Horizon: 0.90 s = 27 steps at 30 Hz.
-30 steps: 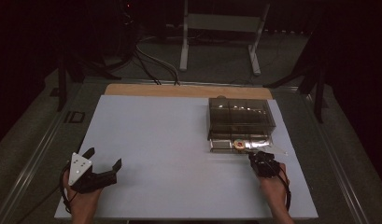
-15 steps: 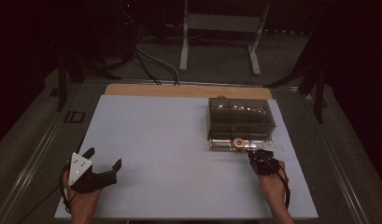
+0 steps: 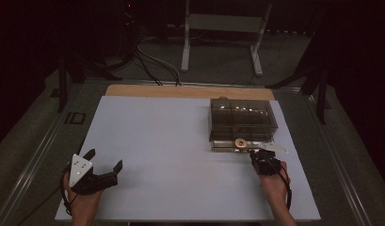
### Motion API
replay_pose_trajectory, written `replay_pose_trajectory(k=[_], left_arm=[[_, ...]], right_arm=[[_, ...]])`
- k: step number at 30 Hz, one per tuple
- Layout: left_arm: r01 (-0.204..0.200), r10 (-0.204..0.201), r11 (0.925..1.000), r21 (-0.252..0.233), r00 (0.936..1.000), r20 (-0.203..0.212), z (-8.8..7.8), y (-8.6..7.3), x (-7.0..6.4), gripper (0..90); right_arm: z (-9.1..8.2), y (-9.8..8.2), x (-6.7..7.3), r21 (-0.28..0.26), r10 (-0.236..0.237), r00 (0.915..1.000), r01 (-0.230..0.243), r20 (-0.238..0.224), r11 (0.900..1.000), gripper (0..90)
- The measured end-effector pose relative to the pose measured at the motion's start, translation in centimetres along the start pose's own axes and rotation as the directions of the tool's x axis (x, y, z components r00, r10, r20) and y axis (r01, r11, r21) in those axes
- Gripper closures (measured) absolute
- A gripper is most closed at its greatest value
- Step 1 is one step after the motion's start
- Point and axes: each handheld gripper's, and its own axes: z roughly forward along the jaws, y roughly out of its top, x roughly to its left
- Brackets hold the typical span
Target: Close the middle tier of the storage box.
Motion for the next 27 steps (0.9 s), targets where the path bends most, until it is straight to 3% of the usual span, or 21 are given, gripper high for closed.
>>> replay_pose_trajectory(k=[27], left_arm=[[-0.002, 0.002, 1.0, 0.002, 1.0, 0.002, 0.03, 0.0, -0.07, 1.0]], right_arm=[[0.31, 0.77, -0.04, -0.012, 0.021, 0.9998, -0.021, 0.0, 1.0, 90.0]])
